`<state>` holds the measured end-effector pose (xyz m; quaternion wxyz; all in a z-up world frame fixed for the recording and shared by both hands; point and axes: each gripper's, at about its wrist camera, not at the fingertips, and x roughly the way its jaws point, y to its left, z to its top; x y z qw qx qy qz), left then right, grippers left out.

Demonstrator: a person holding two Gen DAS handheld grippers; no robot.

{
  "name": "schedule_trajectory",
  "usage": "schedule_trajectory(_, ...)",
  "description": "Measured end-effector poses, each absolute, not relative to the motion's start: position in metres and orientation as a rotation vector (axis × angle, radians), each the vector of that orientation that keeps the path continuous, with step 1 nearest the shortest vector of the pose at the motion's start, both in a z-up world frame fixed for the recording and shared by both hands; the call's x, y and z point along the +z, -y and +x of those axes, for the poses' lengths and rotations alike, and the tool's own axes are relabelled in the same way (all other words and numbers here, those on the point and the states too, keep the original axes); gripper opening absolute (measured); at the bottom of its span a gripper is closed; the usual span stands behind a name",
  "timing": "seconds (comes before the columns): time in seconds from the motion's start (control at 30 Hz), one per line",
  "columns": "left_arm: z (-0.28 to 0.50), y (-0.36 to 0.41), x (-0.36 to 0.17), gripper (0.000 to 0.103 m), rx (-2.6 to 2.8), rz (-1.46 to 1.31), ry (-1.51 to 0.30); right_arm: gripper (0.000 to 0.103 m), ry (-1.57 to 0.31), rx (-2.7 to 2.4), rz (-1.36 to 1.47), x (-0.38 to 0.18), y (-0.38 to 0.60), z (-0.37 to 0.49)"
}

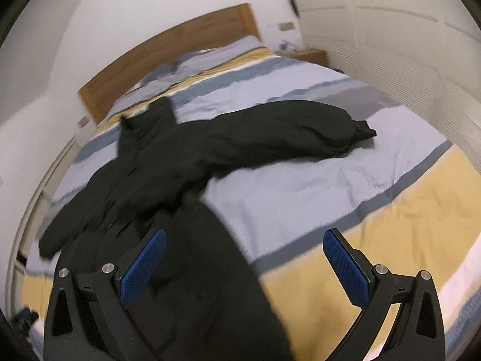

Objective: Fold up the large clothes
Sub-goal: 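Reach the right tool to the coat sleeve cuff and close on it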

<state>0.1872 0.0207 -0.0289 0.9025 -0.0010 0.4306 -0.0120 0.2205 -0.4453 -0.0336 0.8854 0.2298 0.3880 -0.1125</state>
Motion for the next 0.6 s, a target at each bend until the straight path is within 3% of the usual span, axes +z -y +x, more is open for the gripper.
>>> schedule_trajectory(0.3,0.247,-0.017,-0.045,0.103,0.004,-0.058,-0.886,0.101,-0.769,-0.281,0.861,-0.101,0.546,0.285)
schedule_trajectory(0.6,0.273,-0.010,-0.078,0.103,-0.028,-0.044,-0.970,0.093,-0.681,-0.349,1.104,-0.152,0.604,0.315)
